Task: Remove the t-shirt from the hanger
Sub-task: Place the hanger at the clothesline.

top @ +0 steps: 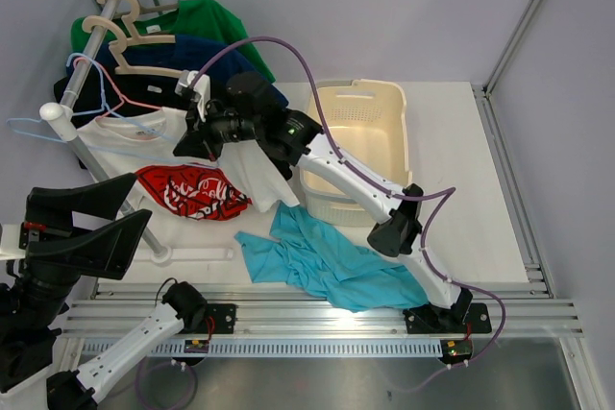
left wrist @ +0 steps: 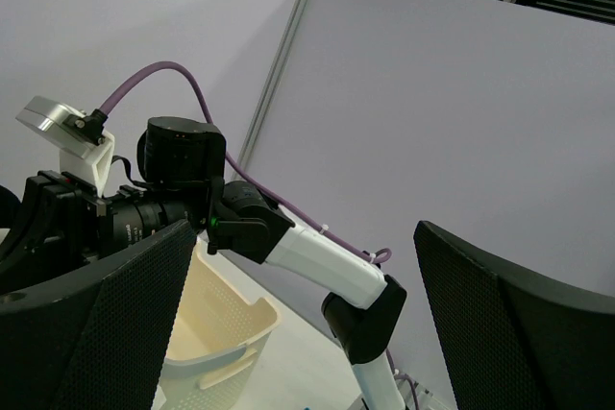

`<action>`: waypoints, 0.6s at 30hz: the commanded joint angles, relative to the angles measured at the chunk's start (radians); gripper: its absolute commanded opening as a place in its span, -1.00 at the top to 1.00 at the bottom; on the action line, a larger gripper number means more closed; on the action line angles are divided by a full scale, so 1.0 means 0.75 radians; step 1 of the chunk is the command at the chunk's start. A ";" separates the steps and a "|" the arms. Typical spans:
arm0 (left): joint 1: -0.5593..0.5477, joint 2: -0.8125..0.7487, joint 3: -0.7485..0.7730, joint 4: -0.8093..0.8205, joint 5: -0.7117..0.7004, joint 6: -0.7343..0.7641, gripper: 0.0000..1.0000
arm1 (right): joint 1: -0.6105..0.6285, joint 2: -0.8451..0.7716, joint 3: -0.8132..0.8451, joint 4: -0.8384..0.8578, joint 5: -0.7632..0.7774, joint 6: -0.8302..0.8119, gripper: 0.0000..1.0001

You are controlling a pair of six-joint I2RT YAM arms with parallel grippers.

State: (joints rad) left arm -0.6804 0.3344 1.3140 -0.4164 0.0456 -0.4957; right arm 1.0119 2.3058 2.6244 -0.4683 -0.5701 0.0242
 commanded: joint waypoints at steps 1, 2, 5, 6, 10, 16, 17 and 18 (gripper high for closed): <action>0.005 0.027 0.036 0.050 0.003 -0.004 -0.98 | 0.015 0.071 0.080 0.048 -0.031 0.045 1.00; 0.005 0.029 0.038 0.050 0.001 0.002 -0.98 | 0.013 0.075 0.088 0.048 -0.029 0.047 1.00; 0.005 0.025 0.050 0.048 -0.008 0.015 -0.98 | 0.015 0.079 0.072 0.048 -0.007 0.043 1.00; 0.005 0.025 0.054 0.050 -0.012 0.017 -0.98 | 0.013 0.083 0.070 0.041 -0.001 0.045 1.00; 0.005 0.025 0.066 0.050 -0.016 0.021 -0.98 | 0.015 0.082 0.058 0.027 0.001 0.045 1.00; 0.005 0.016 0.052 0.048 -0.022 0.025 -0.98 | 0.013 0.028 -0.044 0.045 0.042 0.025 0.63; 0.005 0.016 0.048 0.048 -0.026 0.029 -0.98 | 0.013 0.016 -0.067 0.048 0.044 0.025 0.54; 0.005 0.014 0.046 0.050 -0.028 0.033 -0.98 | 0.013 -0.010 -0.079 0.048 0.048 0.021 0.39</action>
State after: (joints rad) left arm -0.6804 0.3363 1.3441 -0.4114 0.0429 -0.4931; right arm 1.0126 2.3714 2.5938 -0.4393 -0.5575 0.0494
